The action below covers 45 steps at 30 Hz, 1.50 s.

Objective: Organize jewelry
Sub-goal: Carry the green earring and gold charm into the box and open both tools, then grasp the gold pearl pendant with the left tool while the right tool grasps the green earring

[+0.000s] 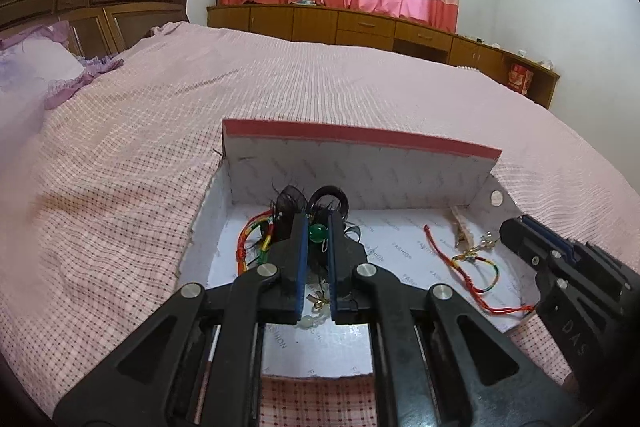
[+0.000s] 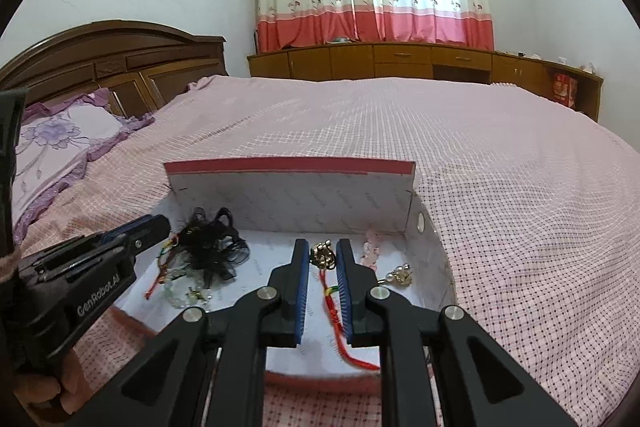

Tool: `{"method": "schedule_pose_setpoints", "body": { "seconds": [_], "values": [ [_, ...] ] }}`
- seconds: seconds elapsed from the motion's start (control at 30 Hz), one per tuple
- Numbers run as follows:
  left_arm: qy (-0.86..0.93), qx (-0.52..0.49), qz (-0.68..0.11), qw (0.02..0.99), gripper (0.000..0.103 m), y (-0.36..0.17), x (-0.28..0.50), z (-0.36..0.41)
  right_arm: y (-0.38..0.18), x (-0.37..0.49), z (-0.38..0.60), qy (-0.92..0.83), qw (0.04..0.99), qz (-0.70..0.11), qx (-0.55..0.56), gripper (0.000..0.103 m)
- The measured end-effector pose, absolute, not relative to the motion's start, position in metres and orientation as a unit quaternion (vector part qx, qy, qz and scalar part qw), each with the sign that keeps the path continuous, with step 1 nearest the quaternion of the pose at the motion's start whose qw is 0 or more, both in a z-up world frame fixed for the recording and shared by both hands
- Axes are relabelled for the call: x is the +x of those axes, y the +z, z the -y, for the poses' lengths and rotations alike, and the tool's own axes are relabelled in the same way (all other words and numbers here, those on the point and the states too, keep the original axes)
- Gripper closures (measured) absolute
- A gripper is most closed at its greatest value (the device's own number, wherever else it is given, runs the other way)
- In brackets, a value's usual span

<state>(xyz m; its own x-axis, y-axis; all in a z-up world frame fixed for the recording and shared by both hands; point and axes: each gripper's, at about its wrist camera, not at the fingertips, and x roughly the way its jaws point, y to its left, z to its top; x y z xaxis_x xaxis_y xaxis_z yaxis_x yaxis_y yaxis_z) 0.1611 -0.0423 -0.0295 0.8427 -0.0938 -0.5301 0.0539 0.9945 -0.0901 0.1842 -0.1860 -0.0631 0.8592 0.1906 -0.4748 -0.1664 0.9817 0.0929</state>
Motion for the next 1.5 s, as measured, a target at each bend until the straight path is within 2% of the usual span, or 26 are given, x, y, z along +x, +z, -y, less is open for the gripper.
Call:
{"method": "schedule_pose_setpoints", "body": {
  "seconds": [0.2,0.3,0.33,0.4,0.43,0.97,1.5],
  "values": [
    [-0.034,-0.042,-0.286,0.957,0.102,-0.034,0.166,0.042,-0.072,0.195,0.183,0.09,0.96,-0.264,0.021,0.087],
    [-0.035,-0.044,-0.291,0.955,0.098,-0.035,0.169,0.042,-0.075,0.196,0.184,0.09,0.959,-0.269,0.023,0.086],
    [-0.035,-0.045,-0.294,0.954,0.093,-0.036,0.17,0.041,-0.075,0.197,0.184,0.09,0.958,-0.27,0.024,0.083],
    [-0.032,-0.047,-0.296,0.953,0.086,-0.036,0.172,0.041,-0.074,0.197,0.186,0.092,0.958,-0.27,0.03,0.07],
    [-0.031,-0.048,-0.296,0.953,0.083,-0.036,0.172,0.04,-0.074,0.196,0.187,0.093,0.958,-0.269,0.033,0.069],
    [-0.059,-0.042,-0.296,0.952,0.078,-0.016,0.137,0.039,-0.05,0.162,0.191,0.113,0.956,-0.266,0.044,0.069],
    [-0.107,-0.04,-0.348,0.93,0.074,-0.015,0.087,0.049,-0.046,0.105,0.203,0.116,0.95,-0.284,0.053,0.069]
  ]
}}
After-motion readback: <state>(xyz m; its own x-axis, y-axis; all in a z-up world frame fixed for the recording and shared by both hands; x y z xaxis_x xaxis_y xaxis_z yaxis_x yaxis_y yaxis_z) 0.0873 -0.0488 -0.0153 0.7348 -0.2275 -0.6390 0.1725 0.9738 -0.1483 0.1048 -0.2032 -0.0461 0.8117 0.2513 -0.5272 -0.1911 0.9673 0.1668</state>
